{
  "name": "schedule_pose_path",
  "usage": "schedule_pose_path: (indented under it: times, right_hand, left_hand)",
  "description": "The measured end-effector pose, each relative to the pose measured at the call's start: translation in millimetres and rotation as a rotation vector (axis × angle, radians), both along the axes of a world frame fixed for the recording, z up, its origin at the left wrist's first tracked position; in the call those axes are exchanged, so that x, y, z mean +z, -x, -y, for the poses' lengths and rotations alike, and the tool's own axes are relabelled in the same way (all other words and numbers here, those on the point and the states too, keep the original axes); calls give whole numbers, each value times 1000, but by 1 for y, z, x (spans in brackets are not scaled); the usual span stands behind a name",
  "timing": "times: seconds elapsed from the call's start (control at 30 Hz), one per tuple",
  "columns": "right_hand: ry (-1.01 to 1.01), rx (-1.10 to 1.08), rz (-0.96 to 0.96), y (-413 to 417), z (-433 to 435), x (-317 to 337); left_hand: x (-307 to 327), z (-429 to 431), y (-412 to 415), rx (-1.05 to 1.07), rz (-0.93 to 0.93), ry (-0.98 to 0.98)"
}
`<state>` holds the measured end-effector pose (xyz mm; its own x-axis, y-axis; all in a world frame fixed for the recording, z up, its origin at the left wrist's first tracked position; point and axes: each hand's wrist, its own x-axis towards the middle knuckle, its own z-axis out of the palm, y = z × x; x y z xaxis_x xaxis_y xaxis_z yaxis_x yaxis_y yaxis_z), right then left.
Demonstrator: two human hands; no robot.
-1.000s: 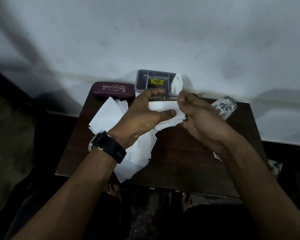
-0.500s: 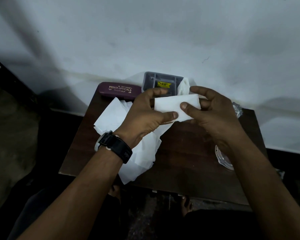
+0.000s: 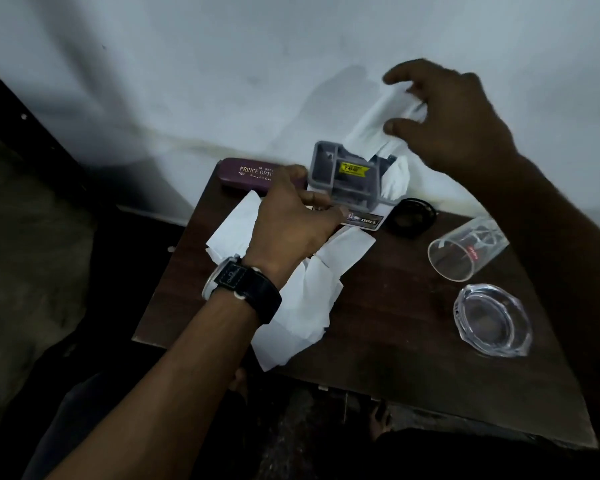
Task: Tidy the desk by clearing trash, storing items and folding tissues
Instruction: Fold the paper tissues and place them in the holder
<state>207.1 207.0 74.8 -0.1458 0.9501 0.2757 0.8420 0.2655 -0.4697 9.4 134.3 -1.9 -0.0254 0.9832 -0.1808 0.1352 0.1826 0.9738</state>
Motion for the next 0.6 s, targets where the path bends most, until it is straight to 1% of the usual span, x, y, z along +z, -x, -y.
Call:
schedule_pose_path:
  times: [0.07, 0.2, 0.27, 0.4, 0.6]
  right_hand:
    - [29, 55, 101, 7, -13, -7]
    - [54, 34, 257, 17, -24, -22]
    - [18, 23, 271, 17, -24, -23]
    - [-34, 7, 225, 13, -25, -19]
    - [-42, 33, 340, 22, -26, -25]
  left_hand:
    - [0, 0, 1, -5, -37, -5]
    - [0, 0, 4, -15, -87, 11]
    - [2, 0, 5, -15, -106, 19]
    - [4, -1, 7, -7, -108, 34]
    - [4, -1, 5, -4, -109, 42]
